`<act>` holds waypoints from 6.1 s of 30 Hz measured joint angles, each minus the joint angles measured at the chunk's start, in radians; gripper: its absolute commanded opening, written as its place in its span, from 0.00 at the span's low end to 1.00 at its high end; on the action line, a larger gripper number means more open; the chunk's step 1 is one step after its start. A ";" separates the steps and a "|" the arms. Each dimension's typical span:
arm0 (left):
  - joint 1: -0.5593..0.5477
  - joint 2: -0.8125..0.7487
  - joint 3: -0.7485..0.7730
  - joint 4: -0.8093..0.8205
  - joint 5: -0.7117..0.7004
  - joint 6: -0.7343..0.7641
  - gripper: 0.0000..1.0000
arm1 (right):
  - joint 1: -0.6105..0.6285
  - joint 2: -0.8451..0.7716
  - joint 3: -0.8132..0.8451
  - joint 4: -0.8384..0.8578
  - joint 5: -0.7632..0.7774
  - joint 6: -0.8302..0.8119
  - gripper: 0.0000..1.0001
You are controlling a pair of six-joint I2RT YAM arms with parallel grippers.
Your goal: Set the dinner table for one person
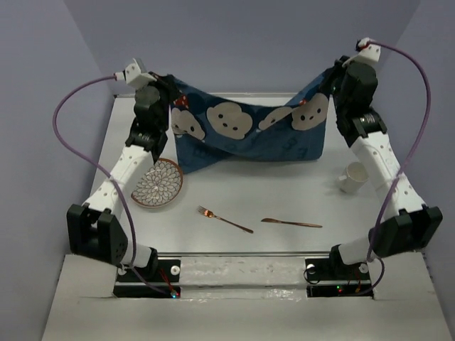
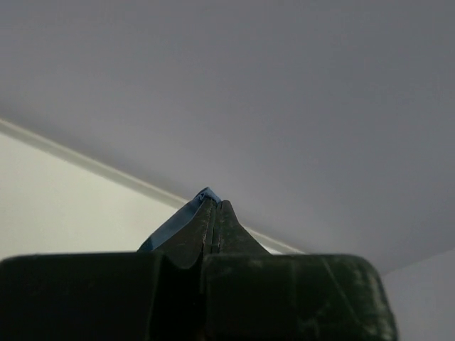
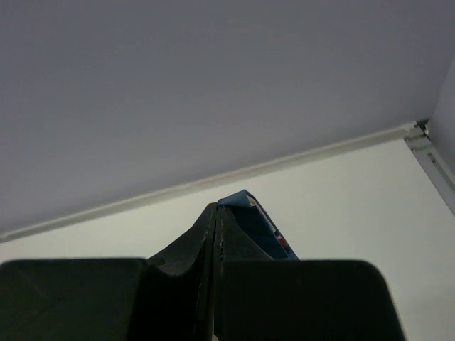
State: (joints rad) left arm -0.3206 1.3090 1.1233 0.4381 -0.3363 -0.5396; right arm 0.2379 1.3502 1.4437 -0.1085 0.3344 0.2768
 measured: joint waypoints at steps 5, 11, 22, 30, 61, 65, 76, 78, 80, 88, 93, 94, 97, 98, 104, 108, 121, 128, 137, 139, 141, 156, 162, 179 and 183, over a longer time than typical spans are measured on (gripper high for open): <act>0.081 0.212 0.318 -0.097 0.105 0.000 0.00 | -0.079 0.263 0.423 -0.087 -0.086 -0.005 0.00; 0.116 0.196 0.409 -0.131 0.168 0.000 0.00 | -0.093 0.264 0.606 -0.111 -0.123 -0.035 0.00; 0.118 0.009 -0.154 0.038 0.226 -0.127 0.00 | -0.101 -0.058 -0.323 0.079 -0.141 0.098 0.00; 0.095 0.067 -0.546 0.085 0.262 -0.214 0.02 | -0.122 -0.016 -0.592 0.027 -0.135 0.196 0.00; 0.033 -0.433 -0.917 0.145 0.270 -0.229 0.21 | -0.122 -0.322 -0.827 0.003 -0.076 0.252 0.00; 0.032 -0.479 -0.943 0.108 0.268 -0.229 0.50 | -0.122 -0.320 -0.826 -0.003 -0.076 0.251 0.19; 0.027 -0.599 -0.921 0.009 0.257 -0.208 0.72 | -0.122 -0.387 -0.822 -0.048 -0.189 0.229 0.50; 0.026 -0.635 -0.881 -0.025 0.256 -0.196 0.72 | -0.122 -0.402 -0.813 -0.062 -0.236 0.225 0.45; 0.025 -0.670 -0.838 -0.048 0.255 -0.187 0.72 | -0.118 -0.407 -0.795 -0.064 -0.282 0.224 0.40; 0.018 -0.766 -0.635 -0.148 0.243 -0.124 0.73 | 0.375 -0.205 -0.681 0.086 -0.309 0.277 0.17; 0.014 -0.796 -0.470 -0.268 0.229 -0.037 0.76 | 0.673 0.069 -0.563 0.227 -0.205 0.350 0.18; 0.014 -0.798 -0.432 -0.288 0.225 -0.010 0.76 | 0.721 0.131 -0.527 0.260 -0.179 0.368 0.29; 0.014 -0.818 -0.359 -0.312 0.206 0.060 0.78 | 0.820 0.290 -0.427 0.332 -0.129 0.430 0.48; 0.014 -0.830 -0.350 -0.316 0.196 0.080 0.79 | 0.840 0.338 -0.392 0.353 -0.119 0.448 0.50; 0.014 -0.871 -0.353 -0.341 0.155 0.154 0.81 | 0.910 0.553 -0.238 0.405 -0.071 0.551 0.63; 0.014 -0.872 -0.372 -0.361 0.151 0.179 0.83 | 0.921 0.659 -0.153 0.400 -0.039 0.597 0.63; 0.014 -0.947 -0.410 -0.361 0.154 0.195 0.84 | 0.922 0.841 0.007 0.322 0.003 0.753 0.52; 0.007 -0.949 -0.410 -0.361 0.157 0.195 0.85 | 0.922 0.925 0.100 0.287 0.000 0.784 0.36; -0.005 -0.950 -0.410 -0.361 0.157 0.195 0.84 | 0.911 0.995 0.229 0.265 -0.057 0.779 0.00; -0.005 -0.950 -0.410 -0.361 0.157 0.196 0.84 | 0.914 1.005 0.260 0.254 -0.091 0.740 0.00; -0.005 -0.950 -0.410 -0.361 0.156 0.196 0.85 | 0.919 1.009 0.273 0.249 -0.106 0.710 0.00; -0.005 -0.964 -0.410 -0.362 0.136 0.210 0.84 | 0.850 0.720 0.073 0.194 -0.195 0.452 0.00; -0.005 -0.964 -0.410 -0.361 0.140 0.209 0.85 | 0.602 0.388 -0.233 0.275 -0.286 0.496 0.00; -0.006 -0.930 -0.412 -0.361 0.171 0.201 0.99 | 0.115 0.236 -0.480 0.307 -0.476 0.566 0.00; -0.006 -0.924 -0.412 -0.361 0.175 0.201 0.99 | 0.108 0.283 -0.489 0.320 -0.520 0.582 0.00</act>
State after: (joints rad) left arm -0.3271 0.3847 0.7109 0.0769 -0.1612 -0.3386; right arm 0.3458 1.6333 0.9543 0.2111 -0.1860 0.8589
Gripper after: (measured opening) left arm 0.987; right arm 0.112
